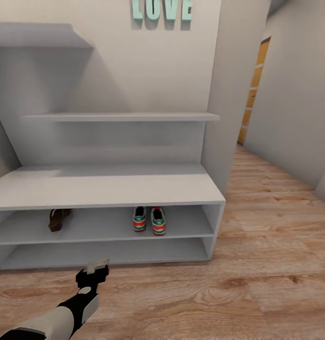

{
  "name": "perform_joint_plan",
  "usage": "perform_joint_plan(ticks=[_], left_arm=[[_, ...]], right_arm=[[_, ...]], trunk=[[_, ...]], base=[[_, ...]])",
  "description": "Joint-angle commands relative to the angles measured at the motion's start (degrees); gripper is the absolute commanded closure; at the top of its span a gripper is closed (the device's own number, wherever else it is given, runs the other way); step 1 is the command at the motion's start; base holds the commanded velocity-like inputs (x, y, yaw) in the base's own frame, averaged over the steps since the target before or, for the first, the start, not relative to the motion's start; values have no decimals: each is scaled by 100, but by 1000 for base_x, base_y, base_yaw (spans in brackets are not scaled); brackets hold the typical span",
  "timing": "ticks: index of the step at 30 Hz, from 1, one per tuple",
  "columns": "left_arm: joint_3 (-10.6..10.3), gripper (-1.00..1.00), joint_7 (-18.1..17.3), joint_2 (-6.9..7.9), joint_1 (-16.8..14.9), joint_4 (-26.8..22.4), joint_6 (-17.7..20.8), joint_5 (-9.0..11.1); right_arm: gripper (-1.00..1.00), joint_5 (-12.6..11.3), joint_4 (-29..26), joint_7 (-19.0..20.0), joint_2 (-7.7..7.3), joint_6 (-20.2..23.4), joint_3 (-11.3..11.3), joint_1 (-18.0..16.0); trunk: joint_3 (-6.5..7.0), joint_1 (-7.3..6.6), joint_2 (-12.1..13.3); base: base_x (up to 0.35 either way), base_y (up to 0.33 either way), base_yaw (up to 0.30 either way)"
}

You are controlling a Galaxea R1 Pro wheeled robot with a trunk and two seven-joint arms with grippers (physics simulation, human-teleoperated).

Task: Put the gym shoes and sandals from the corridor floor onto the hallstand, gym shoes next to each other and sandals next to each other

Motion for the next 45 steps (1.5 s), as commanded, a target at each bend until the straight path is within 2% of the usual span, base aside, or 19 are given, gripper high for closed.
perform_joint_plan(ticks=[1, 45], left_arm=[[-50, -100, 16, 1, -2, 1, -13, 49], [-50, -100, 16, 3, -2, 1, -13, 58]], right_arm=[[100, -64, -11, -33, -1, 33, -8, -4], [100, -64, -10, -33, 2, 33, -10, -4]], trunk=[[-5, -2, -2], [-5, -2, -2]], base=[[-110, 297, 0], [-132, 293, 0]])
